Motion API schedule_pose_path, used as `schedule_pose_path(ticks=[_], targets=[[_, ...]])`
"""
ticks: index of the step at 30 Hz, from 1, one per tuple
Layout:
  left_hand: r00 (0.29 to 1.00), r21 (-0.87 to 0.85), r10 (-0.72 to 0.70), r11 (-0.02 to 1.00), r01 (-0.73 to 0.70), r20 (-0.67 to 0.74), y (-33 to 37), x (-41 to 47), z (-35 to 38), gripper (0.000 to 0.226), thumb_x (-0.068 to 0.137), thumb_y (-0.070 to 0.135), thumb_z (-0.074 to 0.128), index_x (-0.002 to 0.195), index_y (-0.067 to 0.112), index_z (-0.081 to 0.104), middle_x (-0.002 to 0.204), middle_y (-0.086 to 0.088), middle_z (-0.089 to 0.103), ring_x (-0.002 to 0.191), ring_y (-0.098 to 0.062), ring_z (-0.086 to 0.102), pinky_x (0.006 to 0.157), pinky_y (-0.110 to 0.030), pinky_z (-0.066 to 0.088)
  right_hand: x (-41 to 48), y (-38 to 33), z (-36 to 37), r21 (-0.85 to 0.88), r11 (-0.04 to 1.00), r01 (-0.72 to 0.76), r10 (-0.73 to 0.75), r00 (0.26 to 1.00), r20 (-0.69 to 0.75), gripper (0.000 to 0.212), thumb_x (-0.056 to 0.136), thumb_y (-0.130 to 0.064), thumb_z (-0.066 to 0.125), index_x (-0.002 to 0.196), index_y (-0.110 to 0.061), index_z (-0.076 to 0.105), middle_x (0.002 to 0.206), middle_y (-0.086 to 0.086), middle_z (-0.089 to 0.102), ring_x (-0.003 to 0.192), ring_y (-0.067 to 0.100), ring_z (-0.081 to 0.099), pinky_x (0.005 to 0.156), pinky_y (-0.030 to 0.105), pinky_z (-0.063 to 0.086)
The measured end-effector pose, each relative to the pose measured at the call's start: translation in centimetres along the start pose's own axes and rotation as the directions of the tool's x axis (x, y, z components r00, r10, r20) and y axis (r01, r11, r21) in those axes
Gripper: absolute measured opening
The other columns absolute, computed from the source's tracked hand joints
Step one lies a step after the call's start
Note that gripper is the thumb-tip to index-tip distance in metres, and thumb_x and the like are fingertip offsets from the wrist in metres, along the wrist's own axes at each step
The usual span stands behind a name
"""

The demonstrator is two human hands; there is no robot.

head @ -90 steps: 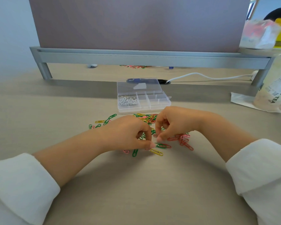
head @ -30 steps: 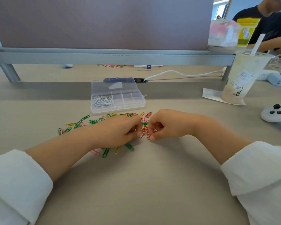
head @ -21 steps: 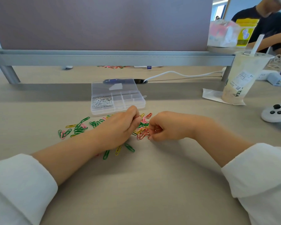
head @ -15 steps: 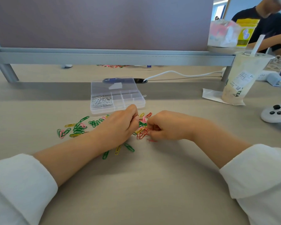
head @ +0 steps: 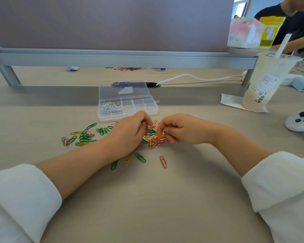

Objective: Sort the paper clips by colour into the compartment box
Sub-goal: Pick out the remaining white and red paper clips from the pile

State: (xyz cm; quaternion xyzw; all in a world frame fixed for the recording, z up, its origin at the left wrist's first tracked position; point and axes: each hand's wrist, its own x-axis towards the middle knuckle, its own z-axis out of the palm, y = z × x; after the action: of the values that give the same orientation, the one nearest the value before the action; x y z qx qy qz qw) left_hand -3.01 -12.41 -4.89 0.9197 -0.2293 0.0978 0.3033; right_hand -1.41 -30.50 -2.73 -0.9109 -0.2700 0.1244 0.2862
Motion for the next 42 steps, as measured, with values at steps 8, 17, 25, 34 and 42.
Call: schedule_pose_path(ticks=[8,17,25,34,42], targets=[[1.0,0.1,-0.007,0.995,0.004,0.024,0.5,-0.1,-0.5,0.042,0.096,0.037,0.035,0.067,0.015,0.056,0.052,0.009,0.044,0.054,-0.005,0.042,0.055,-0.018,0.033,-0.5,-1.1,-0.1,-0.106,0.994,-0.016,0.023,0.998,0.066,0.03,0.086,-0.012,0.05,0.06,-0.026,0.054,0.052,-0.012,0.047,0.046,0.0,0.042,0.05,0.014,0.031],[0.997,0.309,-0.042,0.951,0.018,0.07,0.5,-0.2,-0.8,0.028,0.076,0.053,0.063,0.072,0.025,0.059,0.052,0.011,0.037,0.051,-0.003,0.035,0.049,-0.022,0.025,-1.3,-2.1,-0.1,-0.256,0.965,0.063,-0.026,0.989,0.146,0.018,0.073,-0.037,0.075,0.071,-0.021,0.067,0.046,-0.009,0.037,0.046,0.003,0.039,0.046,0.016,0.029],[0.972,0.379,-0.104,0.925,0.017,0.211,0.8,0.4,-1.5,0.018,0.081,0.046,0.061,0.086,0.03,0.063,0.062,0.015,0.041,0.06,-0.001,0.039,0.053,-0.02,0.03,-1.0,-1.6,-0.3,-0.314,0.948,0.06,-0.041,0.997,0.067,0.008,0.079,-0.016,0.065,0.079,-0.024,0.066,0.055,-0.009,0.038,0.051,-0.008,0.044,0.049,0.008,0.034],[0.95,0.494,-0.125,0.869,-0.034,0.285,1.2,0.2,-1.8,0.024,0.086,0.044,0.054,0.104,0.029,0.053,0.071,0.016,0.036,0.079,-0.011,0.041,0.064,-0.025,0.033,-0.7,-1.4,0.1,-0.337,0.938,0.086,-0.05,0.992,0.116,0.011,0.085,-0.026,0.063,0.08,-0.021,0.055,0.064,-0.011,0.041,0.058,0.005,0.039,0.053,0.01,0.033],[0.942,0.449,-0.112,0.892,-0.046,0.317,1.1,0.4,-1.6,0.016,0.087,0.042,0.055,0.097,0.03,0.057,0.068,0.014,0.041,0.063,-0.002,0.038,0.054,-0.022,0.03,-0.5,-0.8,-0.3,-0.304,0.952,0.021,-0.024,1.0,-0.005,0.02,0.088,-0.024,0.061,0.072,-0.023,0.049,0.063,-0.012,0.042,0.056,0.004,0.038,0.052,0.012,0.032]])
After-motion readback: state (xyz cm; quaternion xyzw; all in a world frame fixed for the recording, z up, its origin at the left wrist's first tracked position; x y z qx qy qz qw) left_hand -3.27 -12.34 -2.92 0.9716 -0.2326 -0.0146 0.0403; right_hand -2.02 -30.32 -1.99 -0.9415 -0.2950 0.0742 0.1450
